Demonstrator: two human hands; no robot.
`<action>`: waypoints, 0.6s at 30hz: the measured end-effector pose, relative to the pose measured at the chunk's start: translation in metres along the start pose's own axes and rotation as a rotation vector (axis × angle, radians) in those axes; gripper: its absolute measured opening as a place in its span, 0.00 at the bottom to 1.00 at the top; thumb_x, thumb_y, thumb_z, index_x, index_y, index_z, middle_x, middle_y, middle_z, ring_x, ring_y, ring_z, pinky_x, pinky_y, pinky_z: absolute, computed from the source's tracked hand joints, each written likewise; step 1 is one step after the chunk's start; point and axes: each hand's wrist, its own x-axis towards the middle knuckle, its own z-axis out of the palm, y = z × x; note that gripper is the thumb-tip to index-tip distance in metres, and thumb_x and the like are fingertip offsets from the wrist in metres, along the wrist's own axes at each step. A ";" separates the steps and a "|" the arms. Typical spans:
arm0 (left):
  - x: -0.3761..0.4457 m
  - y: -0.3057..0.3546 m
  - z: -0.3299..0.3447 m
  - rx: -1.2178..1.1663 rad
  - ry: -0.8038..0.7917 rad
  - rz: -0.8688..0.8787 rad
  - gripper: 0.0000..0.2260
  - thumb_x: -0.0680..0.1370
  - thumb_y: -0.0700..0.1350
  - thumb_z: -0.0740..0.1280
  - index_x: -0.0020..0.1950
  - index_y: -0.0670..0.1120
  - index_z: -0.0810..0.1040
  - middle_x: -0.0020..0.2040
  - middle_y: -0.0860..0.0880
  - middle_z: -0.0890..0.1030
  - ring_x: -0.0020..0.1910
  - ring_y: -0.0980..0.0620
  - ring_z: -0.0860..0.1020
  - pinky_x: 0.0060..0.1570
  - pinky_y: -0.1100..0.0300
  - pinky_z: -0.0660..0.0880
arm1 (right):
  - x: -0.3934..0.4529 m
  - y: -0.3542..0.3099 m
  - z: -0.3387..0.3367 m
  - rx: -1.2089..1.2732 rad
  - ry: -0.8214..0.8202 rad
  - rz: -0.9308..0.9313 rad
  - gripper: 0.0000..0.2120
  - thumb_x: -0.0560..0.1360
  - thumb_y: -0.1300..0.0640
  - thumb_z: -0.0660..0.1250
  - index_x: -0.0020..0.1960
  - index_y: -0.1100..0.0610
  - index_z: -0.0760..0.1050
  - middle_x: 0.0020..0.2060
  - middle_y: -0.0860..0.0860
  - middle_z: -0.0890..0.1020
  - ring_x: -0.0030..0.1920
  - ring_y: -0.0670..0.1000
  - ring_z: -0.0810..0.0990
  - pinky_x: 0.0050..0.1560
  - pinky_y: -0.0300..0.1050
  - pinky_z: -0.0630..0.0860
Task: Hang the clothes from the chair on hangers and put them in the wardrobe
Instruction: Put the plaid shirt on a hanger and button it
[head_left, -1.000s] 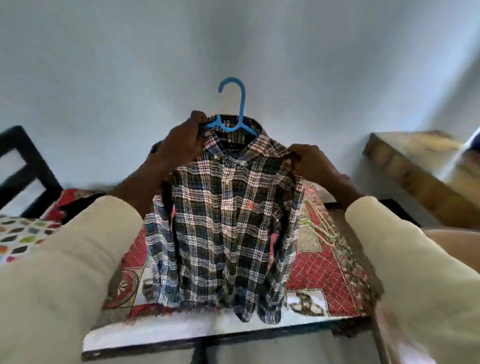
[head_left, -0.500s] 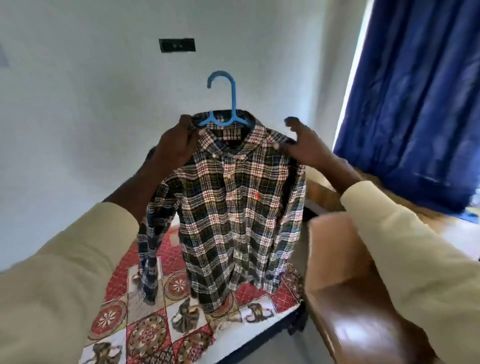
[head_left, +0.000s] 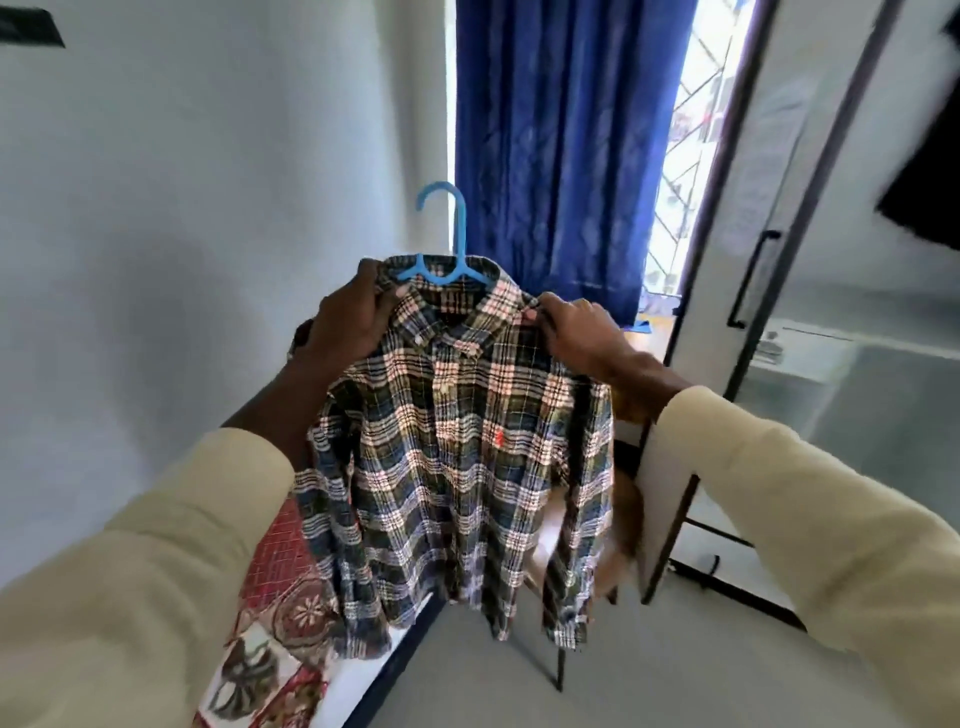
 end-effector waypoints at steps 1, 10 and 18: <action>0.002 0.012 0.008 -0.040 -0.014 -0.010 0.19 0.81 0.56 0.62 0.60 0.41 0.68 0.47 0.39 0.81 0.46 0.36 0.80 0.42 0.49 0.74 | -0.011 0.008 -0.002 -0.075 0.048 0.020 0.15 0.83 0.50 0.55 0.61 0.59 0.72 0.50 0.66 0.81 0.49 0.69 0.79 0.46 0.58 0.72; 0.034 0.120 0.090 -0.439 -0.266 -0.114 0.20 0.75 0.64 0.68 0.47 0.46 0.76 0.40 0.50 0.79 0.40 0.50 0.78 0.34 0.58 0.69 | -0.098 0.104 -0.082 -0.271 0.189 0.304 0.16 0.84 0.48 0.53 0.60 0.57 0.73 0.49 0.62 0.83 0.46 0.64 0.80 0.44 0.52 0.71; 0.060 0.242 0.214 -0.703 -0.373 -0.250 0.15 0.75 0.45 0.71 0.59 0.42 0.75 0.52 0.42 0.82 0.53 0.41 0.80 0.51 0.50 0.74 | -0.160 0.224 -0.189 -0.416 0.336 0.512 0.16 0.83 0.46 0.54 0.57 0.56 0.74 0.49 0.63 0.83 0.47 0.64 0.81 0.48 0.54 0.75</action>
